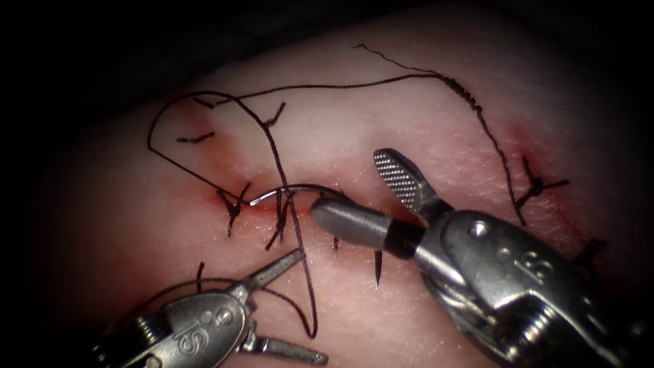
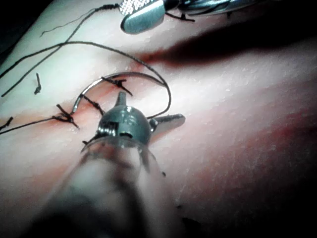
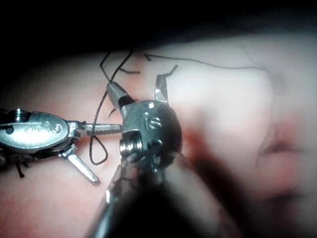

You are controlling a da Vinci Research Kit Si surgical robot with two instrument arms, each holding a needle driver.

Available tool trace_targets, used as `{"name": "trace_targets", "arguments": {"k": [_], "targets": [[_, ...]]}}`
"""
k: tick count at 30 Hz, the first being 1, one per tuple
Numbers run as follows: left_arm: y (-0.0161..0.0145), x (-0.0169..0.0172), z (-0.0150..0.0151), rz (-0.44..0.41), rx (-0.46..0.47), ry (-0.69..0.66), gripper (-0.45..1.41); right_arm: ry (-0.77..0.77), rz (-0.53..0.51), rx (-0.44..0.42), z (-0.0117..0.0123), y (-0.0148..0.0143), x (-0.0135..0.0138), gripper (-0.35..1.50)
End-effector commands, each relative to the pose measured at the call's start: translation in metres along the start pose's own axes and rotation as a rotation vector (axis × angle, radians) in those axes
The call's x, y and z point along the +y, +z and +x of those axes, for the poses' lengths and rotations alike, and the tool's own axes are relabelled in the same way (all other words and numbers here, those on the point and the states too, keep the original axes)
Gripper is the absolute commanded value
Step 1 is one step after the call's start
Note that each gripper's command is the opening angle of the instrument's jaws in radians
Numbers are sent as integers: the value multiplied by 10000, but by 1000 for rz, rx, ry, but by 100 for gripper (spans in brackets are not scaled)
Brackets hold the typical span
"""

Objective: Wound Closure
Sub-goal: Pick up needle with left end-effector

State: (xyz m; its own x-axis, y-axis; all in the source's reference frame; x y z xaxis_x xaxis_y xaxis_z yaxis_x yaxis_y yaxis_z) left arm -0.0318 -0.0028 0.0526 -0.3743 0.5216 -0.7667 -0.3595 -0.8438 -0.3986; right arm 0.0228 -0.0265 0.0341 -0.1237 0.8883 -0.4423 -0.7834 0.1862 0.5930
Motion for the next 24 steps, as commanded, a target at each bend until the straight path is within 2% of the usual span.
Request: {"name": "trace_targets", "arguments": {"k": [1,2,4,7,9,12,14,16,18,20,24], "targets": [[-9,-6,-2,24,-14,6,66,-7,6,-7,1,9,-6,120],[-31,-4,-8,50,-16,8,71,-9,7,-7,0,7,-4,113],[-55,0,-12,88,14,2,72,-11,10,-8,-1,5,-2,108],[-98,10,-5,173,107,4,69,-16,18,-11,-3,-1,5,103],[-118,15,4,201,128,25,69,-20,22,-11,-5,-4,8,103],[-155,18,26,230,125,40,72,-29,23,-22,-13,-8,10,103],[-182,14,44,278,130,55,74,-35,22,-34,-18,-9,10,100],[-229,1,75,392,156,111,71,-39,17,-56,-27,-9,8,86],[-239,-4,85,407,165,118,71,-45,16,-55,-28,-8,7,86],[-251,-15,124,447,201,157,69,-50,13,-53,-28,-6,6,86],[-237,-32,180,443,317,193,67,-56,13,-52,-29,-6,5,86]]}}
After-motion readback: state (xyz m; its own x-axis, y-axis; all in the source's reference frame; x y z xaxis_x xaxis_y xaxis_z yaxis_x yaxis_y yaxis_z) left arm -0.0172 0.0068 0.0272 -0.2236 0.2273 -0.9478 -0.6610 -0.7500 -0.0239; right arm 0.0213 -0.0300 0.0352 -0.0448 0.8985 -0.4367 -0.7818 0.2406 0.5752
